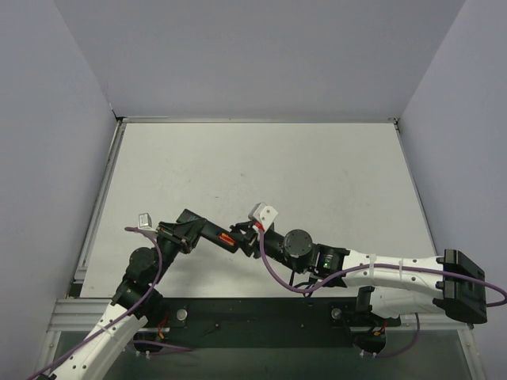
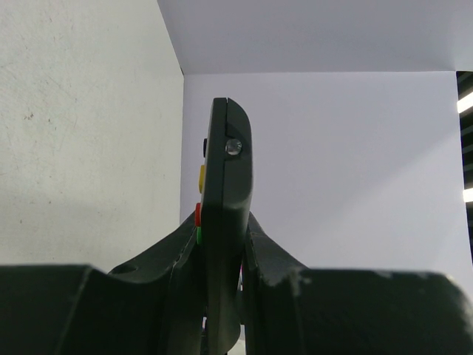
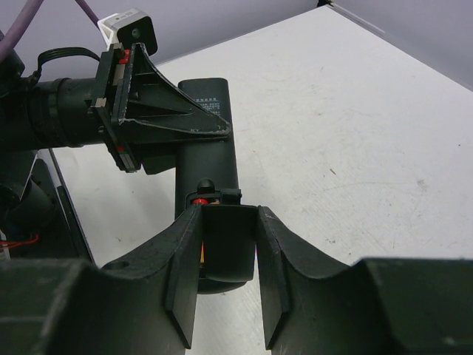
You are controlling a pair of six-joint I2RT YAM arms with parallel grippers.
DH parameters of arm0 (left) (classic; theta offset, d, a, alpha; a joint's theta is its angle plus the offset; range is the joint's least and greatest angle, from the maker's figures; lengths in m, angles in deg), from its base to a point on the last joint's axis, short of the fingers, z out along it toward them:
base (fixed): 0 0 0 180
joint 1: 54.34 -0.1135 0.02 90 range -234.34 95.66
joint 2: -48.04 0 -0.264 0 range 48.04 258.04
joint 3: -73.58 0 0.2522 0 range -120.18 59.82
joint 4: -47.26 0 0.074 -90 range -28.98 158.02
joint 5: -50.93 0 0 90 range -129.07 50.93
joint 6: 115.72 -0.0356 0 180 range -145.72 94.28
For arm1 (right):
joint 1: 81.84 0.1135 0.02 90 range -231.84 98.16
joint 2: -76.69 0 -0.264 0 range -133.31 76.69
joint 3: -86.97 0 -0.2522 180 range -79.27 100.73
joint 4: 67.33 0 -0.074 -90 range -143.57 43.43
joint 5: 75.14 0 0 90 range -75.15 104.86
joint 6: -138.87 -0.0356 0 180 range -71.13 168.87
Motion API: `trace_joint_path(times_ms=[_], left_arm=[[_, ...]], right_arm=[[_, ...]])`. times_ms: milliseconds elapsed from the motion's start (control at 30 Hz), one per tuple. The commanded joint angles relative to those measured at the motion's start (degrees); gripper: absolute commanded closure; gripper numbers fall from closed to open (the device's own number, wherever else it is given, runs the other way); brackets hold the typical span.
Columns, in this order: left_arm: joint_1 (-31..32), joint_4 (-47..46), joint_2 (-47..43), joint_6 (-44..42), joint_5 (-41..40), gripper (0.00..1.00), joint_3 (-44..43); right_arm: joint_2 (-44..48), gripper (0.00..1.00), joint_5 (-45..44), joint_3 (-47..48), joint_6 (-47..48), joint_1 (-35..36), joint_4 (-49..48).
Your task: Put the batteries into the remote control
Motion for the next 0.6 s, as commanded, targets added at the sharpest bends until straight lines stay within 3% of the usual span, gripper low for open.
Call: trace_joint_path(times_ms=[0,567], left_arm=[[-0.10,-9.23,-0.69,4.03,1.28,1.00,3.19],[-0.19,-9.23,-0.77,4.12,1.19,1.00,3.01]], right_arm=[[-1.24,1.00,2.66,1.36,-0.57,-0.07,0.24],[-2.55,1.00,4.77,2.50,-1.45,0.72,-0.02]])
